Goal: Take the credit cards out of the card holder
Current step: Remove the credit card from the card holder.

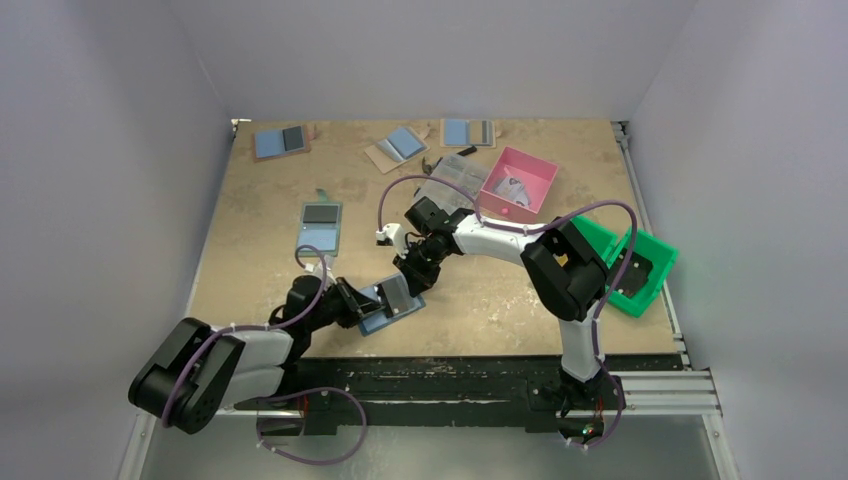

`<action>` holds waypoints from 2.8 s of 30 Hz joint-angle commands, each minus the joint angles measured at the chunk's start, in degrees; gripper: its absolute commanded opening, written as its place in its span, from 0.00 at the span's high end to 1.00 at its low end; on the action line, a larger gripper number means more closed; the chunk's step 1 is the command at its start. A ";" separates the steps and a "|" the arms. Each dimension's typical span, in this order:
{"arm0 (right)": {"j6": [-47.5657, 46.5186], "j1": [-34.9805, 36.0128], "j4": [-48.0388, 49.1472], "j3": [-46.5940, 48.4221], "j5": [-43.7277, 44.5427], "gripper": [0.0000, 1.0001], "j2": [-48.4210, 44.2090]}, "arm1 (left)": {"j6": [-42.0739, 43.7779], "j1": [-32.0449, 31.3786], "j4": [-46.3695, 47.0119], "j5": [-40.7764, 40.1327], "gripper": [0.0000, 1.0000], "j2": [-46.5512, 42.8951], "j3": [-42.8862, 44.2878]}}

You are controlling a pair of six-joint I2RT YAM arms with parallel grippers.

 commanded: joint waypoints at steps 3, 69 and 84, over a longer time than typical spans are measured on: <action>-3.06 0.08 -1.13 -1.40 5.82 0.96 4.48 | 1.16 0.66 -2.06 1.48 0.99 -2.46 -0.80; -31.75 -9.81 -24.49 2.72 -26.58 0.87 -13.45 | 19.00 0.66 -47.91 -5.27 1.00 -31.74 24.18; -63.31 -17.86 -38.03 3.62 -34.75 0.35 -23.81 | 27.88 -1.38 -35.88 9.75 1.00 -13.41 33.73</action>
